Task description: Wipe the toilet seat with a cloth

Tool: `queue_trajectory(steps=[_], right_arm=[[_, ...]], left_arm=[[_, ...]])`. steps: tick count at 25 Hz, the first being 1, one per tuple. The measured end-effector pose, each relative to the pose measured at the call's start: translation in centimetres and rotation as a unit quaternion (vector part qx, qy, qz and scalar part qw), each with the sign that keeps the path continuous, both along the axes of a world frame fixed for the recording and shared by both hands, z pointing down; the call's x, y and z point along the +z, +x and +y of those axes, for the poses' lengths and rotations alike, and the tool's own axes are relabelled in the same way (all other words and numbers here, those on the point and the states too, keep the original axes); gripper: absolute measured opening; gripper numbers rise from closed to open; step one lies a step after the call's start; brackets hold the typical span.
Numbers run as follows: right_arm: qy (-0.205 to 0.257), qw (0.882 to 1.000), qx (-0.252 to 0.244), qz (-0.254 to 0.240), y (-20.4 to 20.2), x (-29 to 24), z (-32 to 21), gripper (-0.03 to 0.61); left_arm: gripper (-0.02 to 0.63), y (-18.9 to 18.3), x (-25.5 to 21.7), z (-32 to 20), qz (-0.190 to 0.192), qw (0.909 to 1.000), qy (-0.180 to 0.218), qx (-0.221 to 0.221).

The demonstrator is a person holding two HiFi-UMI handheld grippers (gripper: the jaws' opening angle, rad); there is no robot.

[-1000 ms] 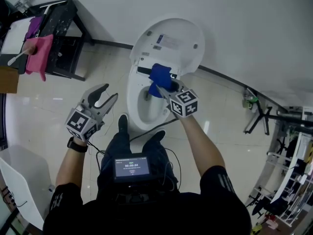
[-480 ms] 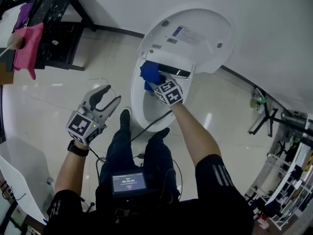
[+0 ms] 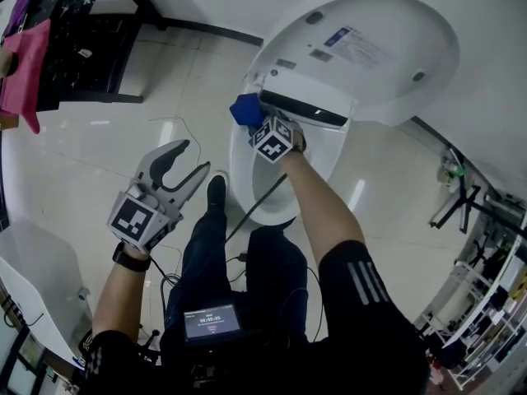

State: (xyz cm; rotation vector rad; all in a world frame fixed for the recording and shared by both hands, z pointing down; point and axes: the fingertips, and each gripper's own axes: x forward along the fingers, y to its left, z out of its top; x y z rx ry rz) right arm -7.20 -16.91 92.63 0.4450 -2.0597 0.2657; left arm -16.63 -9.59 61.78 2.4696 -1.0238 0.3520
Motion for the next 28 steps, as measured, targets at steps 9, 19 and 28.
queue_trajectory(steps=[9, 19, 28], right_arm=[[0.005, 0.997, -0.059, 0.045, 0.8, 4.9, 1.6, 0.170], [-0.081, 0.991, -0.060, 0.087, 6.2, 8.4, 11.0, 0.167], [-0.142, 0.986, -0.068, 0.054, 4.1, 9.2, 18.3, 0.167]], left_arm=[[0.222, -0.6, 2.0, 0.2, 0.003, 0.9998, -0.017, -0.009], [0.222, 0.5, 1.6, 0.1, 0.012, 0.9997, -0.020, -0.003], [0.222, 0.6, 2.1, 1.3, 0.013, 0.9995, -0.029, 0.006]])
